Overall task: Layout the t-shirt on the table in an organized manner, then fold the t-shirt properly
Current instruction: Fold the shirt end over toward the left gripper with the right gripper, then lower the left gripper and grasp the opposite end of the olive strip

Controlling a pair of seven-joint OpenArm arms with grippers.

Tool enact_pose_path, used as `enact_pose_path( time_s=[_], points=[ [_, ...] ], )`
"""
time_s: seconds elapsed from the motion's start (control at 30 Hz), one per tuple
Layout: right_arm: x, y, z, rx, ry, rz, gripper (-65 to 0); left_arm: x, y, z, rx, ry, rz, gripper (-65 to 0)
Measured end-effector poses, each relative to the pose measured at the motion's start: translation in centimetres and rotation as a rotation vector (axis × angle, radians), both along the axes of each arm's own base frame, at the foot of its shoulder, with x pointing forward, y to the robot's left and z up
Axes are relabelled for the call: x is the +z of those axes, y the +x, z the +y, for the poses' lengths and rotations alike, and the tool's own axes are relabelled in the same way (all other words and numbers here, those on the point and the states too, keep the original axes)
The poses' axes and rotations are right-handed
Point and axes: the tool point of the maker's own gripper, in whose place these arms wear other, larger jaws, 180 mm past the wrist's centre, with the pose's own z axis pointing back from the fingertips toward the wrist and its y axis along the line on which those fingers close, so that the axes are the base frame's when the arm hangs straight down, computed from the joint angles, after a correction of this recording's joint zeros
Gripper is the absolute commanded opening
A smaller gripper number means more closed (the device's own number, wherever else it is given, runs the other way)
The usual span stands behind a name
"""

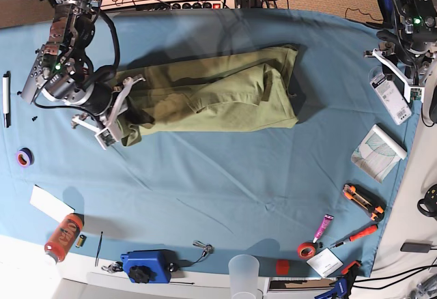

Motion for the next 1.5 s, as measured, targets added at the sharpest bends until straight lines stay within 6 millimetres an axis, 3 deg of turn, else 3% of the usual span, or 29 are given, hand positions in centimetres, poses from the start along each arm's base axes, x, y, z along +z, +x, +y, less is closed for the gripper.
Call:
enact_pose_path(
  time_s=[0.1,0.17,0.3,0.4,0.63,0.73,0.77,0.83,1.0,1.2,1.33,1.5],
  points=[
    [-0.2,-0.1,0.6,0.020,-0.001,0.009,-50.4,0.0,0.0,0.0,0.000,0.000,0.000,-37.8],
    [-0.3,-0.2,1.0,0.032,0.001,0.013,-44.9,-0.1,-0.3,0.3,0.014,0.010,0.014,-37.8],
    [0.5,-0.4,3.0,0.077,0.117,0.003,-44.8,0.4,-1.2,3.2,0.150,0.121,0.027,-37.8],
    [2.0,-0.7,5.1,0.127,0.253,-0.012,-44.8,0.6,-1.4,3.7,0.169,0.147,0.028,-37.8],
    [3.8,0.9,5.2,0.156,0.239,-0.081,-45.6,0.6,-1.4,3.8,0.169,0.153,0.029,-37.8],
    [4.4,2.0,4.0,0.116,0.211,-0.113,-60.2,0.6,-1.3,3.7,0.167,0.142,0.026,-37.8],
    [4.3,2.2,3.1,0.074,0.195,-0.111,-65.0,0.5,-1.2,3.3,0.162,0.119,0.021,-37.8],
    [3.8,2.3,1.2,-0.008,0.163,-0.095,-65.0,0.2,-0.7,1.9,0.106,0.052,0.013,-38.0],
    [3.0,1.3,-0.9,-0.073,0.149,-0.059,-65.0,0.1,0.8,-3.2,-0.089,-0.164,-0.038,-38.0],
    [1.2,-0.3,-2.6,-0.129,0.142,0.002,-65.0,2.1,2.9,-8.1,-0.246,-0.368,-0.155,-37.9],
    [-2.1,-0.1,-4.3,-0.201,0.158,0.059,-65.0,3.1,3.4,-11.4,-0.313,-0.503,-0.221,-37.9],
    [-6.5,-0.9,-5.6,-0.249,0.185,0.157,-65.0,2.6,3.1,-14.5,-0.365,-0.565,-0.217,-37.5]
  ],
)
